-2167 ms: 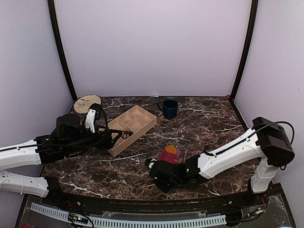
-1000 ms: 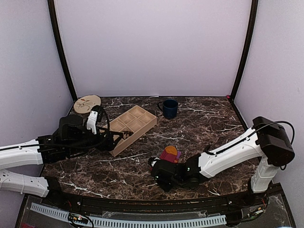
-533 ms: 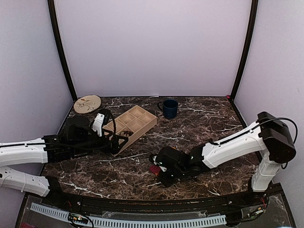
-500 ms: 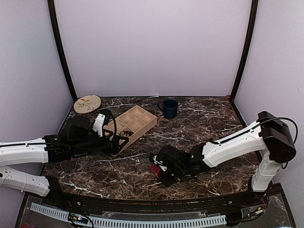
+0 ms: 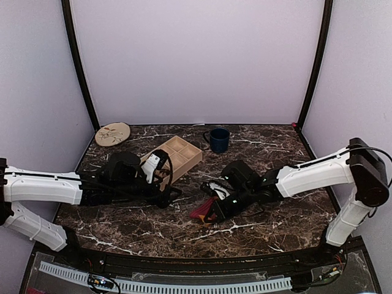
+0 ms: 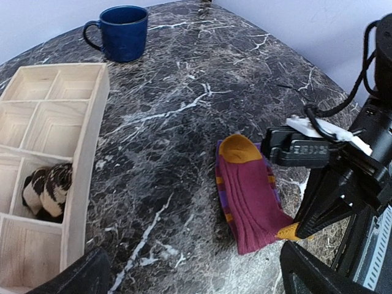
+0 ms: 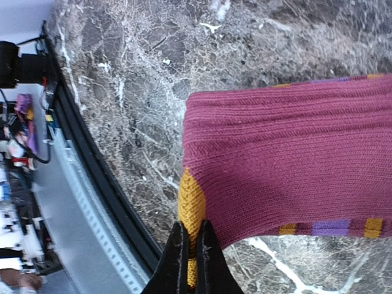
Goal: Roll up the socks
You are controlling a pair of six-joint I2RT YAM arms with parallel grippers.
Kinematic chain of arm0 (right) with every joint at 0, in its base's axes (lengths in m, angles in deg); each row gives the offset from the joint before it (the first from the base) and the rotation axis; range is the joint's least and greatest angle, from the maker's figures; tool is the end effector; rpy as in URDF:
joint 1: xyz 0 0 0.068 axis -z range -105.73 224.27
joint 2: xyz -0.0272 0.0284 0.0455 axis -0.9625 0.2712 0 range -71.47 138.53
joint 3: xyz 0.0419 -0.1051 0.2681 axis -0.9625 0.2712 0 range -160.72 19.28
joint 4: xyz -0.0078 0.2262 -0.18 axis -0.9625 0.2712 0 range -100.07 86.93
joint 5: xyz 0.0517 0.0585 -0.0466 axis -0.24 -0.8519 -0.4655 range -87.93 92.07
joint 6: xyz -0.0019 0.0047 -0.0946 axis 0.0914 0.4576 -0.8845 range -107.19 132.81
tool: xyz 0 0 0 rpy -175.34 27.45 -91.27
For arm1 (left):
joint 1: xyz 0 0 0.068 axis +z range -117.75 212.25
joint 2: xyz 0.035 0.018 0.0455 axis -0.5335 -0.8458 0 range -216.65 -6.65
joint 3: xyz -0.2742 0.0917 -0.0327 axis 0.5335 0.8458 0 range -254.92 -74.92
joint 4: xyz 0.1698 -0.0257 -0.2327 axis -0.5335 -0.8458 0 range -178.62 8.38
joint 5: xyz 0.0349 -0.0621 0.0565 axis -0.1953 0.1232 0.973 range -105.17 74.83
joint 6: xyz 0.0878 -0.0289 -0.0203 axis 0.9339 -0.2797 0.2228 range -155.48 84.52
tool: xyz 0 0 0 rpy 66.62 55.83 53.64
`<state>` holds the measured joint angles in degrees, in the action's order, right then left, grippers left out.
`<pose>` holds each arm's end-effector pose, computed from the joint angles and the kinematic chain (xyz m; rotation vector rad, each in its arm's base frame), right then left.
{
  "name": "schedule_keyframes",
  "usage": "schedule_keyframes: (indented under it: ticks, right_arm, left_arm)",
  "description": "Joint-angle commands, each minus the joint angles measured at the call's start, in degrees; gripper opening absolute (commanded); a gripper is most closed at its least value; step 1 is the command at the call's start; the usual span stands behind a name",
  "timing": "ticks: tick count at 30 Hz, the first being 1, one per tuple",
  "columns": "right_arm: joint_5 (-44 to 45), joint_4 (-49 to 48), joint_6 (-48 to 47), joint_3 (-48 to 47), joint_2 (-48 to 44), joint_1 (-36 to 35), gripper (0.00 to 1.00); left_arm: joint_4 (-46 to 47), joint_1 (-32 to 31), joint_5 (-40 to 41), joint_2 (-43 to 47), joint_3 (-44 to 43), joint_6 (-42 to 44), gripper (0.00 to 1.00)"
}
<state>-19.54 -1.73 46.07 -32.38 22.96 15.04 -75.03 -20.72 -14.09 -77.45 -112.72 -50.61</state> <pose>0.1676 0.3431 0.1336 -0.7957 2.6289 1.0605 0.2018 -0.2646 0.2105 0.6723 1.9999 -0.7159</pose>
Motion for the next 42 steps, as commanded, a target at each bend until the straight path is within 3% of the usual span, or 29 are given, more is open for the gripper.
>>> schedule_keyframes:
  ticks: [1, 9, 17, 31, 42]
  right_arm:
    - [-10.65, -7.95, 6.03, 4.47, -1.09, 3.09, 0.0]
    - [-17.47, -26.3, 18.28, 15.35, -0.62, 6.25, 0.0]
    - [-22.16, -39.74, 28.41, 19.82, 1.38, 8.75, 0.0]
    - [-26.46, -41.43, 31.38, 22.16, 2.49, 11.98, 0.0]
    - [-27.97, -38.12, 29.82, 22.21, 2.43, 13.43, 0.0]
  left_arm:
    - [1.58, -2.48, -1.15, -4.03, -4.07, 3.64, 0.99]
    - [-0.1, -5.28, -2.7, -11.24, -9.99, 7.49, 0.99]
    - [-1.22, -5.56, -7.09, -14.31, -10.88, 10.41, 0.99]
    - [1.72, -5.56, -16.85, -18.47, -7.66, 16.42, 0.99]
    - [6.64, -5.8, -17.49, -21.45, -7.23, 23.13, 0.95]
